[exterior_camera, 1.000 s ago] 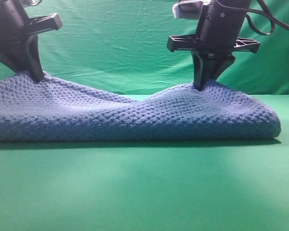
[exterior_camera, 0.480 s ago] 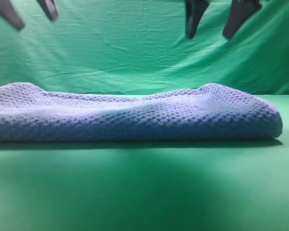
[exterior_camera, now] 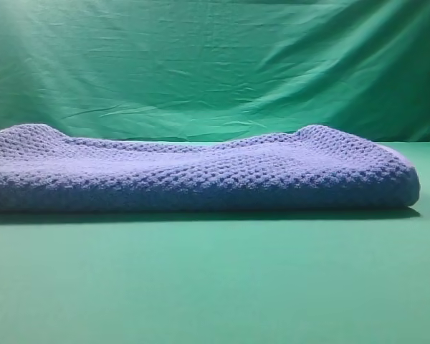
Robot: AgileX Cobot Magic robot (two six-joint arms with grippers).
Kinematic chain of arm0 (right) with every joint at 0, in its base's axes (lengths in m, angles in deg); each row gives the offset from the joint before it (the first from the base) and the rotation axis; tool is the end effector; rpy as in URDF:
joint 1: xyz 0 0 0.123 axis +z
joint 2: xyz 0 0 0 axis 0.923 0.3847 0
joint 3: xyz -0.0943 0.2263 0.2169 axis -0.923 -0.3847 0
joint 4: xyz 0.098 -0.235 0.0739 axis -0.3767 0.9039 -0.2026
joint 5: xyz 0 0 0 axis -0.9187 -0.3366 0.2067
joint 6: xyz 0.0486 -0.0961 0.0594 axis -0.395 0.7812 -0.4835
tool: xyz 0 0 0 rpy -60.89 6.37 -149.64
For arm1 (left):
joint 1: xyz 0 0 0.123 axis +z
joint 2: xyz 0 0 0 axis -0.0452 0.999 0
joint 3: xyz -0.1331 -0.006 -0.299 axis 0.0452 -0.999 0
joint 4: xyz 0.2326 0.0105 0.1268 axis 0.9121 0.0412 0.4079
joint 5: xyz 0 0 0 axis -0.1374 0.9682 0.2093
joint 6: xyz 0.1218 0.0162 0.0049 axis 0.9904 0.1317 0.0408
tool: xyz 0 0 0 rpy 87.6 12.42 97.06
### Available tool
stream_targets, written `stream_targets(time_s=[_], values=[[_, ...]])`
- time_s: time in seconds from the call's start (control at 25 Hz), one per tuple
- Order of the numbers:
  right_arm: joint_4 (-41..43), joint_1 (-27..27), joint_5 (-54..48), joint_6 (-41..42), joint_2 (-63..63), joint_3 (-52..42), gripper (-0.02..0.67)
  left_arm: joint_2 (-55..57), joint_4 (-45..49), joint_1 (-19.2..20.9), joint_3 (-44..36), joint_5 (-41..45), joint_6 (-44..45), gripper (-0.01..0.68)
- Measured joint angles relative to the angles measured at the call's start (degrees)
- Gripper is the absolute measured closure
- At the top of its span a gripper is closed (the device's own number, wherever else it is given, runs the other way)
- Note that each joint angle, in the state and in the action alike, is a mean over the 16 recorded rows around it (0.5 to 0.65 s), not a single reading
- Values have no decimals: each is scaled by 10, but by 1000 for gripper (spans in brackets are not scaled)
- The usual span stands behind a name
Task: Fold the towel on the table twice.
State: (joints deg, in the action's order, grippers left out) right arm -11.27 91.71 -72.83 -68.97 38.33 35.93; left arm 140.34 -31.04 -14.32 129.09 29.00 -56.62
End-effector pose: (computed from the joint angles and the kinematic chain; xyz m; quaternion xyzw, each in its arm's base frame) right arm 0.2605 0.1162 0.4200 -0.1978 0.9054 0.0713 0.3689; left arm 0.2487 -0.0816 0.4451 0.1249 0.8815 -0.1614 0.4258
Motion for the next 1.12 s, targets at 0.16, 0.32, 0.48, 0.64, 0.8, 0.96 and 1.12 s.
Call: stream_targets(time_s=[0.16, 0.32, 0.48, 0.64, 0.8, 0.96, 1.12], values=[[-24, 0, -5, 20, -83, -43, 649, -93, 3, 0, -42, 13, 6, 673], [-46, 0, 3, 40, -167, -100, 649, -197, 7, 0, -105, 12, 11, 673], [-63, 0, 20, 52, -251, -162, 649, -306, 9, 0, -184, -4, 12, 673], [-68, 0, 39, 49, -329, -220, 649, -412, 12, 0, -261, -20, 10, 673], [-68, 0, 57, 42, -401, -272, 649, -510, 14, 0, -326, -30, 4, 673], [-68, 0, 73, 30, -466, -313, 649, -589, 15, 0, -377, -33, -9, 673], [-65, 0, 78, 19, -525, -342, 649, -643, 16, 0, -412, -28, -25, 673]])
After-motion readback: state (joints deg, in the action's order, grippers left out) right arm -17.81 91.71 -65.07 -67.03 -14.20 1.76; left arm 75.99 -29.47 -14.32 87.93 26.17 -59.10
